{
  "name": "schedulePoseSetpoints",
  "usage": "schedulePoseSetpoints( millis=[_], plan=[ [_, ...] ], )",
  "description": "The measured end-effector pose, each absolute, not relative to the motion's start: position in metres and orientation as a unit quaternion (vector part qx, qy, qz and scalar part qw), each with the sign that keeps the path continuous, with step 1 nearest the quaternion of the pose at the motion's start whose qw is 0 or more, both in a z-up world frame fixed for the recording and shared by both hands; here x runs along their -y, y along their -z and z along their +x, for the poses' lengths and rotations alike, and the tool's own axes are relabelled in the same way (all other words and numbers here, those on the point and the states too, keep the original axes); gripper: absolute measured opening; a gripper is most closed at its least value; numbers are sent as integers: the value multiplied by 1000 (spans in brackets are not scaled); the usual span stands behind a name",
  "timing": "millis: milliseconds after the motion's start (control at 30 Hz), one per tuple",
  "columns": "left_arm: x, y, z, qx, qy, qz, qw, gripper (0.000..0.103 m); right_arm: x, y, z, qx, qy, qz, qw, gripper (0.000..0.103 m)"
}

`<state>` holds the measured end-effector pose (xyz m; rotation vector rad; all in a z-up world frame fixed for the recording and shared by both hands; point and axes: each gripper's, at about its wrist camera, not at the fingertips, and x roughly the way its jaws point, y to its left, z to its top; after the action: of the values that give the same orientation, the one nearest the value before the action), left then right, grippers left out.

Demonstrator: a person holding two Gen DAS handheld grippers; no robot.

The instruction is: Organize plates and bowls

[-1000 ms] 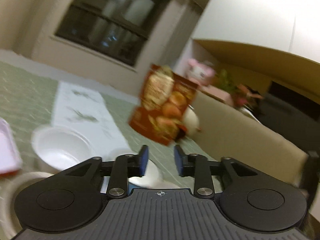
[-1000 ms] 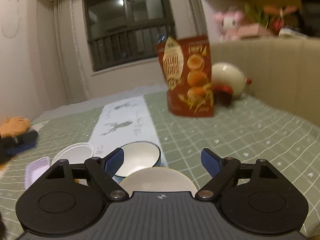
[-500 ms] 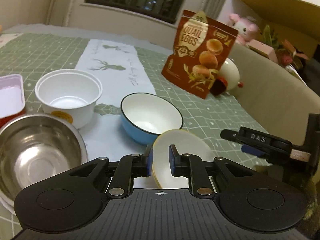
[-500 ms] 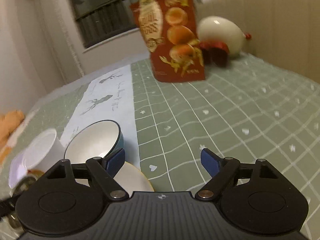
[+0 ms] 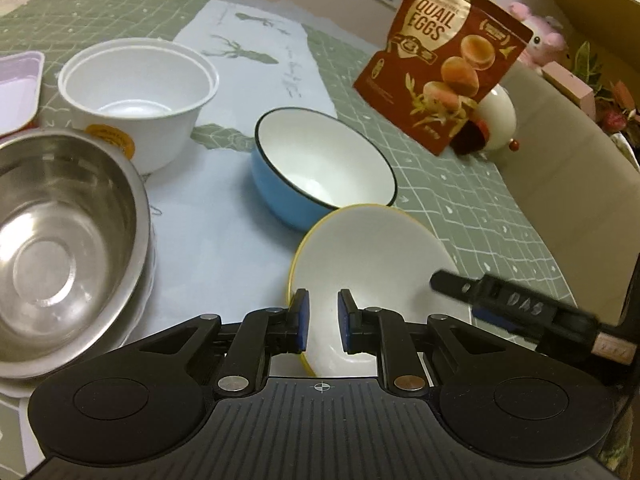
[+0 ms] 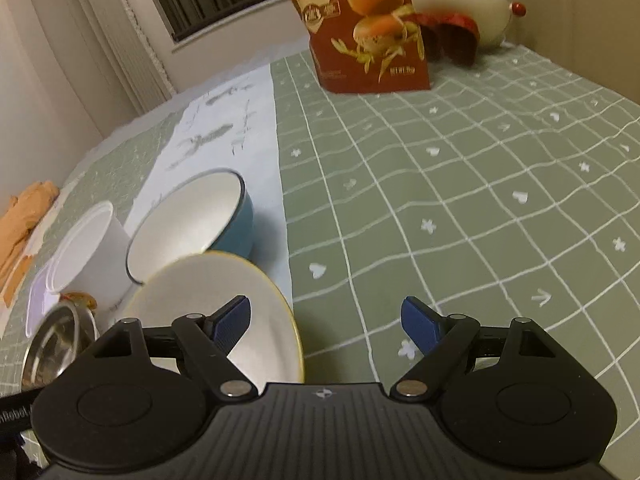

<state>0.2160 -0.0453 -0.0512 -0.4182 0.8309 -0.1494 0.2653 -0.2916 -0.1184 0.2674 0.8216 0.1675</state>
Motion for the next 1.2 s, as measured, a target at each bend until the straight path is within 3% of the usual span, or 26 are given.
schedulePoseSetpoints(
  millis=[167, 300, 567, 600, 767, 1200],
  plan=[
    [44, 26, 200, -352, 78, -195, 912, 20, 287, 104, 249, -354, -50, 100, 929, 85],
    [44, 29, 213, -384, 26, -146, 911, 20, 295, 88, 237, -324, -75, 118, 936, 87],
    [48, 64, 240, -434, 42, -178, 882, 24, 289, 106, 249, -375, -107, 108, 915, 85],
    [49, 67, 243, -436, 43, -181, 880, 24, 288, 111, 253, -383, -107, 113, 910, 83],
    [52, 83, 250, -448, 78, -209, 866, 21, 280, 138, 280, -457, -142, 168, 862, 50],
    [17, 76, 206, -471, 33, -193, 860, 22, 218, 119, 267, -459, -190, 156, 854, 56]
  ],
)
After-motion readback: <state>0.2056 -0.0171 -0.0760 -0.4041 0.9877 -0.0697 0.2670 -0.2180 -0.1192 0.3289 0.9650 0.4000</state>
